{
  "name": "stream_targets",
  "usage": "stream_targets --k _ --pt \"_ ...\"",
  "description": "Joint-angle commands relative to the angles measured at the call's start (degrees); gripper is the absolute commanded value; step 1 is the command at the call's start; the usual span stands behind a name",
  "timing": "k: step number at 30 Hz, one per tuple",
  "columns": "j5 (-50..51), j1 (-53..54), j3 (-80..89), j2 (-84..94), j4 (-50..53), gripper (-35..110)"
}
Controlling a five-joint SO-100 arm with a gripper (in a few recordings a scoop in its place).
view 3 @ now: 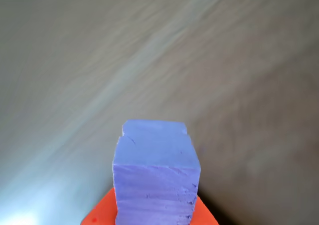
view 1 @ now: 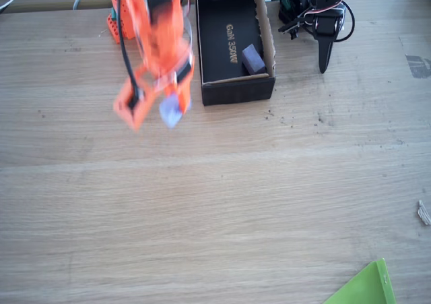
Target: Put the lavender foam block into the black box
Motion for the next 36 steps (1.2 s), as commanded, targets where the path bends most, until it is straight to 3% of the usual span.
stream_targets --k 1,10,14,18,22,34,36 --pt "-2.90 -0.88 -5.98 13.27 5.19 0" --pt "-3.87 -4.48 -5.54 10.11 3.52 0" --pt "-6.50 -13.10 -6.33 7.91 0.26 0" --pt "-15.29 -25.49 -7.12 5.27 -4.92 0" --pt "-20.65 -33.57 -10.63 0.79 -4.31 0" --pt "-20.48 -37.79 -11.16 -0.09 -2.64 0" --pt "-19.86 -37.79 -10.99 -0.09 -2.29 13"
